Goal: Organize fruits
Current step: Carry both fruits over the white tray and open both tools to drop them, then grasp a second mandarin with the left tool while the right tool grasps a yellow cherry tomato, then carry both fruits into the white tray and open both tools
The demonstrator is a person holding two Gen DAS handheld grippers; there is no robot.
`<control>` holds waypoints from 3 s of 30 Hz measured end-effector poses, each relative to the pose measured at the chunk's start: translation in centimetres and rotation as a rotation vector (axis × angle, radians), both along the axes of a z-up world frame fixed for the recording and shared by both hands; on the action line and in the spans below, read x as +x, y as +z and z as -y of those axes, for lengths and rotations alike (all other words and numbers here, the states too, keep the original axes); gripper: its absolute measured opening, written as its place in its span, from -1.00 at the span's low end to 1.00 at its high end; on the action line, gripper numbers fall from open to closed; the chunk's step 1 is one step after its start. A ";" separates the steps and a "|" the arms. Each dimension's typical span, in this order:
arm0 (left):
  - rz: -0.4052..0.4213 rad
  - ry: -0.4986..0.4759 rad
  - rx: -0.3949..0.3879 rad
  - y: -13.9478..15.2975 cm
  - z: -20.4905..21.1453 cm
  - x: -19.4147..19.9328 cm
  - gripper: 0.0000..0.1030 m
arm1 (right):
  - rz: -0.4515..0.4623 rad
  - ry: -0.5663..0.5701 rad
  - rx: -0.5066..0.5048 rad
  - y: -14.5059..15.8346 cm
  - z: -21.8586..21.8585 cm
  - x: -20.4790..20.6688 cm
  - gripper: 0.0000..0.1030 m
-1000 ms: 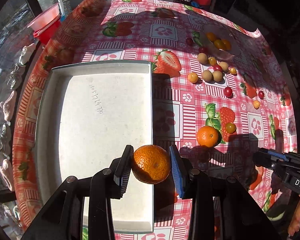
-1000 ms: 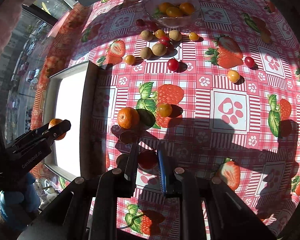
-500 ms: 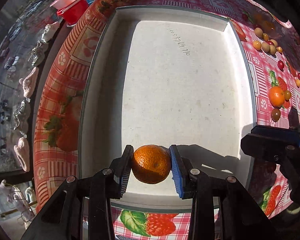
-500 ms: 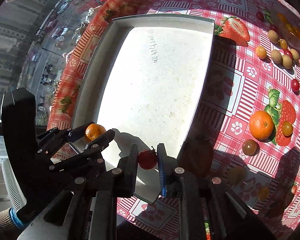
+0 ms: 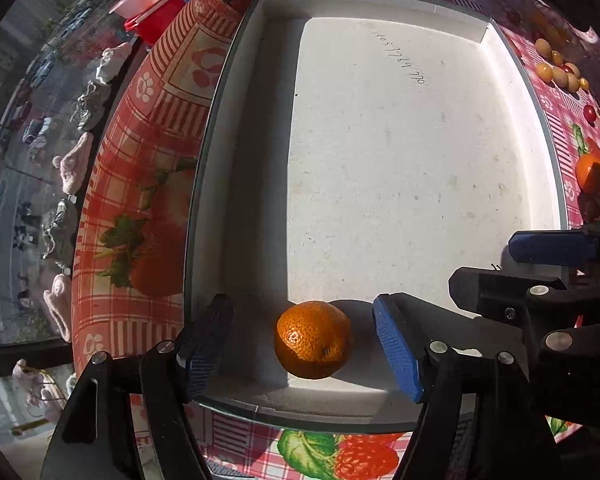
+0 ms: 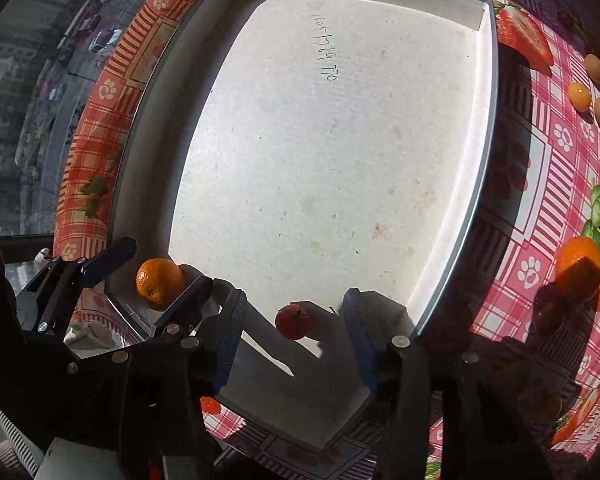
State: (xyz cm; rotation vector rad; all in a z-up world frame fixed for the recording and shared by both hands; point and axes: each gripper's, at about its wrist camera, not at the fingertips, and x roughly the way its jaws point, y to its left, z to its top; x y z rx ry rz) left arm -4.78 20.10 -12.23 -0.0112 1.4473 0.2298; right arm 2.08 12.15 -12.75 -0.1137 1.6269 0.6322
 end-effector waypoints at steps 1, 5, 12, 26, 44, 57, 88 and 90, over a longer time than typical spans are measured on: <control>0.000 -0.001 0.000 0.0 0.1 0.0 0.43 | -0.003 -0.008 0.027 0.5 0.3 -0.1 0.46; -0.012 0.007 -0.002 0.1 -0.1 -0.1 0.43 | 0.014 -0.014 0.034 1.7 0.4 0.1 0.57; 0.011 -0.034 0.000 2.3 1.4 0.1 0.43 | 0.059 -0.076 0.049 4.3 3.2 -0.2 0.65; 0.079 -0.261 -0.091 6.7 12.2 2.8 0.43 | 0.039 -0.430 -0.098 5.0 21.8 -1.0 0.66; 0.034 -0.283 -0.133 3.3 20.3 10.4 0.43 | 0.059 -0.580 -0.167 4.1 33.9 2.7 0.66; 0.006 -0.222 -0.102 0.0 21.9 12.8 0.43 | 0.161 -0.520 -0.223 1.8 36.5 11.7 0.66; 0.090 -0.217 -0.206 3.3 20.5 10.6 -0.21 | 0.189 -0.445 -0.074 3.6 30.9 9.5 -0.55; 0.097 -0.212 -0.207 3.9 19.6 10.3 -0.21 | 0.181 -0.449 -0.059 3.9 30.6 8.8 -0.55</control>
